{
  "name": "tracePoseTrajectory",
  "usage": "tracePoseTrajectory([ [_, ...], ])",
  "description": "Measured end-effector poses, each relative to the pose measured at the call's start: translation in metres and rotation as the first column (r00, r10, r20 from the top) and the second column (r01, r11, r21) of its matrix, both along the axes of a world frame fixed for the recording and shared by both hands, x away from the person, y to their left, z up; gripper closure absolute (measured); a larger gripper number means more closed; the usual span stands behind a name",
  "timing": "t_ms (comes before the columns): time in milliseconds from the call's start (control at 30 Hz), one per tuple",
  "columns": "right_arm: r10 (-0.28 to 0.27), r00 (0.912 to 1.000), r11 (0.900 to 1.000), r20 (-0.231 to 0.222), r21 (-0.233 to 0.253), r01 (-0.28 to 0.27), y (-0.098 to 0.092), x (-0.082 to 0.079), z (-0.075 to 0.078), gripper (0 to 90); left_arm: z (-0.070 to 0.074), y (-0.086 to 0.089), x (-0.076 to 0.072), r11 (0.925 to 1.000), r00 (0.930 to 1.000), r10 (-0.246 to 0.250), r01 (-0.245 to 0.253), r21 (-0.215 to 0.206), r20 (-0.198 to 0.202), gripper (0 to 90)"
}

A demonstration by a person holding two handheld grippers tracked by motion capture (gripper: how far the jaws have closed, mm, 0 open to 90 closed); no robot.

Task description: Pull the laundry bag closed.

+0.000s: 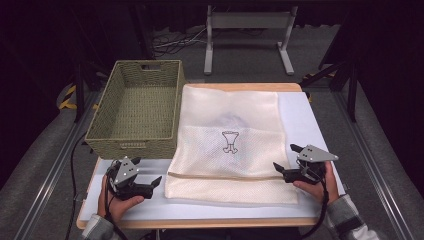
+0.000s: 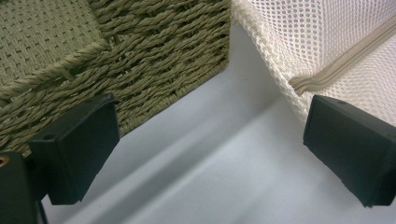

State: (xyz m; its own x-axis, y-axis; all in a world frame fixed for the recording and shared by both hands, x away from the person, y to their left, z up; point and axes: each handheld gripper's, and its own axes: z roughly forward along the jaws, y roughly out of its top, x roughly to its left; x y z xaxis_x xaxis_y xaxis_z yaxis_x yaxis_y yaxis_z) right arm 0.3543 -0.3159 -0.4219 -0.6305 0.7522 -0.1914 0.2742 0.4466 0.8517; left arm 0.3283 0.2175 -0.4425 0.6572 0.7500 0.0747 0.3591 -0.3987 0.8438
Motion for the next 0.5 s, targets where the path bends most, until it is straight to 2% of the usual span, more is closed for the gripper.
tracePoseTrajectory([
  [233, -0.002, 1.0, 1.0, -0.002, 0.019, 0.002, -0.0012, -0.0008, -0.0005, 12.8, 0.0004, -0.0004, 0.0005, 1.0, 1.0, 0.0, 0.0, 0.0, -0.001, 4.5],
  [500, -0.015, 0.9999, 1.0, -0.006, 0.005, 0.015, -0.0024, -0.0013, -0.0015, 12.8, 0.0002, -0.0037, 0.0031, 0.9999, 0.9999, -0.011, 0.011, 0.003, -0.006, 5.0],
])
